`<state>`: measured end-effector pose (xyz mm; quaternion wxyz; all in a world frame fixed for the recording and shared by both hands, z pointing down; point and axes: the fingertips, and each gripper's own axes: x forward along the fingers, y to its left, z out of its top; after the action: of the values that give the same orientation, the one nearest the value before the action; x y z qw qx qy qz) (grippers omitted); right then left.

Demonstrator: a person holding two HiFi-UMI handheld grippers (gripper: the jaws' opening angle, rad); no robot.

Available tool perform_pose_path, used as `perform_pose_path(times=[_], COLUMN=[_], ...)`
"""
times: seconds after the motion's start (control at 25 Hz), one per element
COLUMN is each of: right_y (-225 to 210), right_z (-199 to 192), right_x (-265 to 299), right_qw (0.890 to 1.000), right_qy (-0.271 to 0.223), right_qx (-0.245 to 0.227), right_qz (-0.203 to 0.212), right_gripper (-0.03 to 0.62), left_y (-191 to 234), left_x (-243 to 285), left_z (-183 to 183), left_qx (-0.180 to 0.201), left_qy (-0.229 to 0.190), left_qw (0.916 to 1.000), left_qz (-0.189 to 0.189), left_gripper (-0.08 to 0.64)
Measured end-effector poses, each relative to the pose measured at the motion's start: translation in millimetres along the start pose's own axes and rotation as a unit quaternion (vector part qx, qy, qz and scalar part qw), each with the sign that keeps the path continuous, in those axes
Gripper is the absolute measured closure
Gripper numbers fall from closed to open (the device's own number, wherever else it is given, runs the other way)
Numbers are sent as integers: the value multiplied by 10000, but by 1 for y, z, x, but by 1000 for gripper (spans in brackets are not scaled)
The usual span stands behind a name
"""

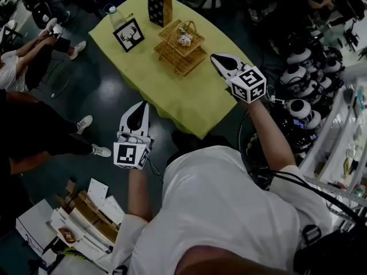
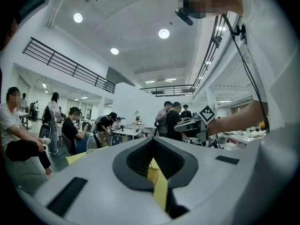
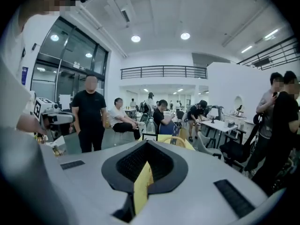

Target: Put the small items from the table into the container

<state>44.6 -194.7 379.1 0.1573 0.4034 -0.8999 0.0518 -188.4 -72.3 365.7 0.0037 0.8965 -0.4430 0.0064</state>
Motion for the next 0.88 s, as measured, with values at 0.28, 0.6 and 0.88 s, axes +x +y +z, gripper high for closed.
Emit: perform_pose_path(times=[0.28, 0.6, 0.88], right_y=[1, 15, 47], right_z=[3, -22, -37], right_x=[-56, -145, -245], right_qw=[9987, 9954, 9926], right_qy=[-355, -633, -867], right_qx=[353, 725, 804], right_qz=[-90, -6, 259], right_gripper=[577, 577, 577], left_y=[-31, -111, -200], left_x=[15, 7, -32], left_z=[9, 20, 36], left_qx=[-29, 67, 140], left_qy=[-82, -126, -180], left_qw=[9999, 9999, 9995], left_qz=[-107, -10, 236], left_gripper=[552, 552, 552])
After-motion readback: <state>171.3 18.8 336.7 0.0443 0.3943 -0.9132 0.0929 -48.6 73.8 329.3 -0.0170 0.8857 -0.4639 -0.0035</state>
